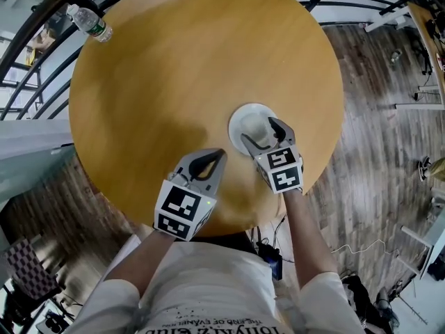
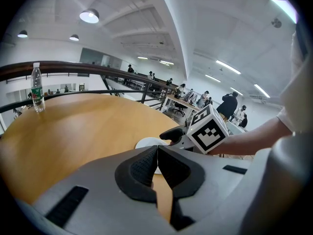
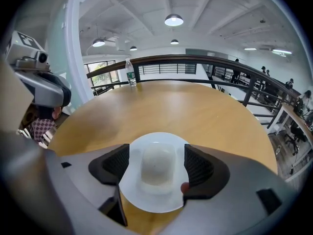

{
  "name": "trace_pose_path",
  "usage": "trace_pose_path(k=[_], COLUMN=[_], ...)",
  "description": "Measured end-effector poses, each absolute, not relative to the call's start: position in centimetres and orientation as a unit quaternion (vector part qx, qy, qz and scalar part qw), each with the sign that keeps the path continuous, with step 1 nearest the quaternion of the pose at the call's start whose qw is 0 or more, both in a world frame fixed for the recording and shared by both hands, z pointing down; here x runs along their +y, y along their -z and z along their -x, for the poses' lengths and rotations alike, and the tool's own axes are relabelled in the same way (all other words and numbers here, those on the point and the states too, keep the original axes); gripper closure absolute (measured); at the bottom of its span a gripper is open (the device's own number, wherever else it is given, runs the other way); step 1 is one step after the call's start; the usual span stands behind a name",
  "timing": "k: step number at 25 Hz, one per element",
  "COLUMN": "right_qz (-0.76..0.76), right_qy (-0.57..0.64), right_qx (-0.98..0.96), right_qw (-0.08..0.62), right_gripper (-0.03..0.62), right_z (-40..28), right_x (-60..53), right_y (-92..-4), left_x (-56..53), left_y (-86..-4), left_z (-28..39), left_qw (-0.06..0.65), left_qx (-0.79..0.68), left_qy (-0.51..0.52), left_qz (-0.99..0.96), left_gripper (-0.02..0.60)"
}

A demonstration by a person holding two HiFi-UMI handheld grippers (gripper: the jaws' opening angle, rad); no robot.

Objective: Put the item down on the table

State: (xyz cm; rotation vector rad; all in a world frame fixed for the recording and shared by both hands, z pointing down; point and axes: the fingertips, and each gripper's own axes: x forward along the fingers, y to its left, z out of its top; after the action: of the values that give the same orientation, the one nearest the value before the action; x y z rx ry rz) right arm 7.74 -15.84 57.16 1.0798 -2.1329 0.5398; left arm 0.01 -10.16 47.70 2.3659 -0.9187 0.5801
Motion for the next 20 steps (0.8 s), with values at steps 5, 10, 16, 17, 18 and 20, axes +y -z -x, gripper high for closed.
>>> trace_pose_path(k=[5, 10, 16, 17, 18, 20], right_qz=[-0.424, -0.416, -0.438, -0.437, -0.437, -0.443], right_qy=[-0.197, -0.200, -0.214, -0.216, -0.217, -0.213], right_qx=[-0.817, -0.823, -0.822, -0.824, -0.826, -0.826], right_qw=[0.337, 0.331, 0.294, 0.289, 0.284, 0.275], right_gripper=[0.256, 0.258, 0.260, 0.262, 0.271, 0.364], right_z=[-7.9, -7.6, -7.3, -7.1, -7.0, -7.0], right_x=[-14.8, -13.1, -10.8, -10.2, -9.6, -8.3], right_y=[-55.9, -54.5, -51.3, -50.6, -49.9, -48.6], left_x=[-9.1, -8.0, -6.2, -6.1, -5.9, -5.5], left_y=[-46.6, -45.3, -43.8, -43.5, -43.2, -42.4], left_z=[0.1, 0.3, 1.3, 1.5, 1.6, 1.5], left_qw=[0.255, 0.244, 0.235, 0.232, 0.230, 0.224], left_qx=[-0.340, -0.340, -0.341, -0.342, -0.343, -0.342], left_qy=[-0.213, -0.207, -0.206, -0.207, -0.208, -0.207], left_qz=[-0.880, -0.884, -0.887, -0.887, -0.887, -0.889], left_gripper=[0.558, 0.558, 0.558, 0.558, 0.558, 0.558])
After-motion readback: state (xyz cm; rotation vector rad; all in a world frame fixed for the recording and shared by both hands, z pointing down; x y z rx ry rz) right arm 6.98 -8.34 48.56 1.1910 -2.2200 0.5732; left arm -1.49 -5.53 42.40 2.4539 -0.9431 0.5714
